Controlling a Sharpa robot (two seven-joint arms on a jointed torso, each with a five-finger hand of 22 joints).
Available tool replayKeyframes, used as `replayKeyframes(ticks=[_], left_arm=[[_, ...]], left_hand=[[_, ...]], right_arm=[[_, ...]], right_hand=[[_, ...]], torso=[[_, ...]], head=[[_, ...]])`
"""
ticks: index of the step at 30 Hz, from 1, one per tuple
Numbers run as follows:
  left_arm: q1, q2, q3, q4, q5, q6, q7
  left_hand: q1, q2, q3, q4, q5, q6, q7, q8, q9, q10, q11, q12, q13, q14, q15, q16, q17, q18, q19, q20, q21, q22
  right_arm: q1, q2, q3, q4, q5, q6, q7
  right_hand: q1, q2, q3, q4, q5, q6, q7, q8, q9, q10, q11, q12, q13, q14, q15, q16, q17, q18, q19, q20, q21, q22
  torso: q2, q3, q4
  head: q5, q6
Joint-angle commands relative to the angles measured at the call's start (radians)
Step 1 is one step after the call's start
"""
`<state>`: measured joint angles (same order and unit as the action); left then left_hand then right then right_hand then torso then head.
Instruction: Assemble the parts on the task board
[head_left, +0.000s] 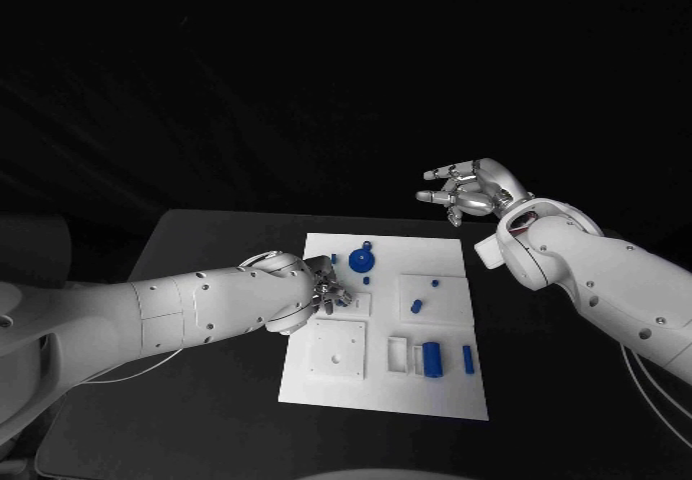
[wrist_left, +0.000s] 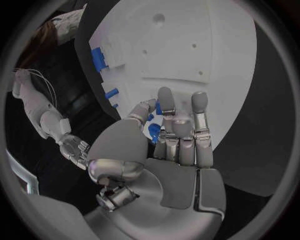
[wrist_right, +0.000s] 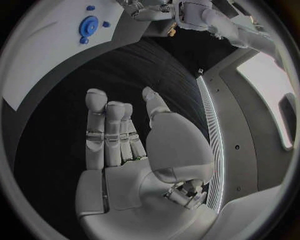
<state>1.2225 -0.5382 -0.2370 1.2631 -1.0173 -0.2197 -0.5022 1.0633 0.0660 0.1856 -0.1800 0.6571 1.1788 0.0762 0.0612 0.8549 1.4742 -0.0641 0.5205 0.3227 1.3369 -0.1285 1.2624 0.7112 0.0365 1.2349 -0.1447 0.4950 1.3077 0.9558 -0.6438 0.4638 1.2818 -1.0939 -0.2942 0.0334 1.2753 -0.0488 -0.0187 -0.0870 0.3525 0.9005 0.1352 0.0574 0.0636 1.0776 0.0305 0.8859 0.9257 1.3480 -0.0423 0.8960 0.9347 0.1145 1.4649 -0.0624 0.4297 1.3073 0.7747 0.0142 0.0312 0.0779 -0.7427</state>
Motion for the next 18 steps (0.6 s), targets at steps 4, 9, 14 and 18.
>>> replayKeyframes(ticks=[4,9,14,18], left_arm=[[-0.002,0.001,-0.001,0.002,-0.003,0.029,-0.01],[-0.002,0.001,-0.001,0.0,-0.003,0.032,-0.013],[-0.002,0.0,-0.001,-0.003,-0.003,0.036,-0.015],[-0.002,0.0,-0.001,-0.004,-0.003,0.039,-0.016]], left_hand=[[0.001,0.011,0.032,-0.035,0.003,0.123,-0.107,0.005,0.141,0.041,-0.015,0.004,0.0,0.006,-0.003,0.005,-0.001,-0.019,0.008,-0.002,-0.006,0.016],[0.001,0.011,0.032,-0.035,0.003,0.123,-0.107,0.005,0.141,0.041,-0.015,0.004,0.0,0.006,-0.003,0.005,-0.001,-0.019,0.008,-0.002,-0.006,0.016],[0.002,0.011,0.032,-0.036,0.004,0.123,-0.107,0.005,0.141,0.041,-0.015,0.004,0.0,0.006,-0.003,0.005,-0.002,-0.019,0.009,-0.002,-0.008,0.017],[0.002,0.011,0.032,-0.036,0.004,0.123,-0.107,0.005,0.141,0.041,-0.015,0.004,0.0,0.006,-0.003,0.005,-0.002,-0.019,0.009,-0.002,-0.008,0.017]], right_arm=[[0.0,0.001,0.0,0.0,-0.012,0.014,-0.002],[0.0,0.001,0.0,0.0,-0.013,0.014,-0.003],[0.0,-0.001,0.0,-0.001,-0.017,0.014,-0.003],[0.0,-0.002,0.0,-0.002,-0.018,0.013,-0.004]], right_hand=[[-0.008,-0.001,0.004,-0.001,0.005,0.001,0.0,0.004,0.001,-0.007,-0.002,-0.001,-0.001,-0.009,0.0,-0.004,-0.001,0.012,0.028,0.001,-0.005,0.045],[-0.008,-0.001,0.004,-0.001,0.006,0.0,0.001,0.004,0.001,-0.007,-0.001,-0.001,-0.002,-0.01,0.0,-0.005,-0.002,0.012,0.028,0.002,-0.009,0.045],[-0.008,-0.001,0.004,-0.001,0.007,0.004,0.0,0.004,0.001,-0.008,-0.001,-0.001,-0.002,-0.01,0.0,-0.005,-0.002,0.011,0.028,0.001,-0.008,0.046],[-0.008,-0.001,0.004,-0.001,0.007,0.004,0.0,0.004,0.001,-0.008,-0.001,-0.001,-0.002,-0.01,0.0,-0.005,-0.002,0.011,0.028,0.001,-0.008,0.046]], torso=[[0.0,-0.0006,0.0002],[0.0,-0.0004,0.0009],[0.0,-0.0009,0.0015],[0.0,-0.0007,0.0011]], head=[[0.0,-0.001],[0.0,-0.002],[0.001,-0.002],[0.002,-0.002]])
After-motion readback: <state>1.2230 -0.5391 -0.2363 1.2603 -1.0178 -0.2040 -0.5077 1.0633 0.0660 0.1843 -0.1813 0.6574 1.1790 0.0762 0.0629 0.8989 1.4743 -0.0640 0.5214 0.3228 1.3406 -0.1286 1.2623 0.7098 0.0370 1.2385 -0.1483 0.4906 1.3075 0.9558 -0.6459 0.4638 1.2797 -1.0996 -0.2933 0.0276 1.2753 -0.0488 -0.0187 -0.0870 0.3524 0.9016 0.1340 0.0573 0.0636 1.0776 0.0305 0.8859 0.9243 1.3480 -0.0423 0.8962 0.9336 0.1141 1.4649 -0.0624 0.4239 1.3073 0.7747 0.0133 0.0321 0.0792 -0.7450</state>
